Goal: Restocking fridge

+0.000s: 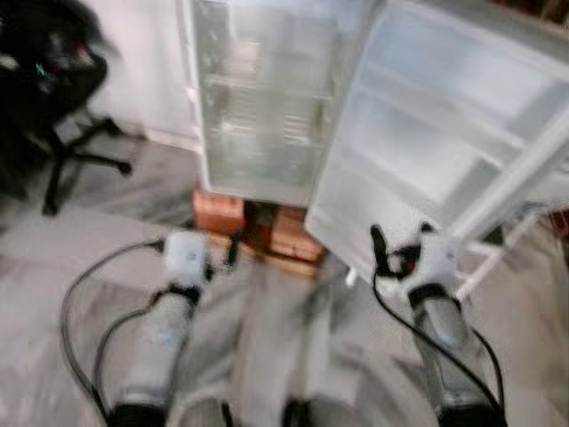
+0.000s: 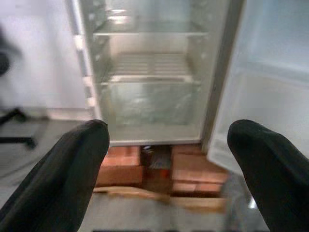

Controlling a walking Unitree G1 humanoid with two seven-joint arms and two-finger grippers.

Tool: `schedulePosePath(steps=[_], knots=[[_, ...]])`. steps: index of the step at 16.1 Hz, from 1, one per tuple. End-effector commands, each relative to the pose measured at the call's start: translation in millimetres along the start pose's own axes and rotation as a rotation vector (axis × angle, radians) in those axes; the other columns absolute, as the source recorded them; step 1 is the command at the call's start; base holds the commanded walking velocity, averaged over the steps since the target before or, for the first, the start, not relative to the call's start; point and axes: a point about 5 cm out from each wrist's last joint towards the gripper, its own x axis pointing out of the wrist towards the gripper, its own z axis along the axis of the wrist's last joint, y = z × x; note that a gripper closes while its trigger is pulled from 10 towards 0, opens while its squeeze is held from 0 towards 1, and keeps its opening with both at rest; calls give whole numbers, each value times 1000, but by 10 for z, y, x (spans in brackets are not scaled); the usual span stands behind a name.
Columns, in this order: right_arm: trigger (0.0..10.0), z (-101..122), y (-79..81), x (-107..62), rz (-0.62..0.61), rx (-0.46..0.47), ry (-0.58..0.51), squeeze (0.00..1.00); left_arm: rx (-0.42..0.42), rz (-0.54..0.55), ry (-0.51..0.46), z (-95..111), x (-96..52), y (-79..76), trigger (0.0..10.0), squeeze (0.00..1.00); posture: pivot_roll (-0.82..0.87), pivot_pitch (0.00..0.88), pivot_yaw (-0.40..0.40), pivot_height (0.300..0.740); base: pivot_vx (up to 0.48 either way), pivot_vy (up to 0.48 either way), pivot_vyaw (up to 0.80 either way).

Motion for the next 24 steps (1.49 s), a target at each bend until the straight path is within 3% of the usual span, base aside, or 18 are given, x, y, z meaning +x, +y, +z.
schedulePosePath(steps=[1, 6, 9, 11, 13, 15, 16, 20, 24], knots=[[10000, -1, -122, 27, -11, -19, 22, 0, -2, -30, 0, 7, 12, -75, 10000, 0, 23, 118, -64, 740, 0, -446, 0], [10000, 102, -96, 140, 45, -7, 25, 0, 8, -34, 4, 12, 11, -68, 10000, 0, 24, 134, -46, 740, 0, -375, 0], [10000, 189, 0, 190, 174, -21, 9, 0, 20, -55, 16, -2, -4, -54, 10000, 0, 16, 139, -31, 740, 0, -344, 0], [10000, 195, 38, 212, 146, 17, -9, 0, 26, -62, 19, -6, -11, -46, 10000, 0, 20, 140, -30, 740, 0, -311, 0], [10000, 61, 131, 122, 42, 77, 6, 0, 28, -42, 17, 7, -17, -8, 10000, 0, 38, 143, -33, 740, 0, -296, 0], [10000, 18, 193, 52, 7, 31, -5, 0, 24, -31, 20, 7, -33, 12, 10000, 0, 45, 143, -28, 740, 0, -272, 0], [10000, -10, 194, 23, -54, 86, 1, 0, 11, -26, 30, -7, -46, 17, 10000, 0, 45, 143, -28, 740, 0, 0, 0], [10000, -96, 116, -104, -109, 40, 14, 0, 6, -29, 25, -4, -15, 20, 10000, 0, 38, 137, -26, 740, 0, 0, 516], [10000, -65, 35, -33, -128, 34, 10, 0, -12, -34, 16, 17, 15, -7, 10000, 0, 42, 134, -33, 740, 123, 0, 0]])
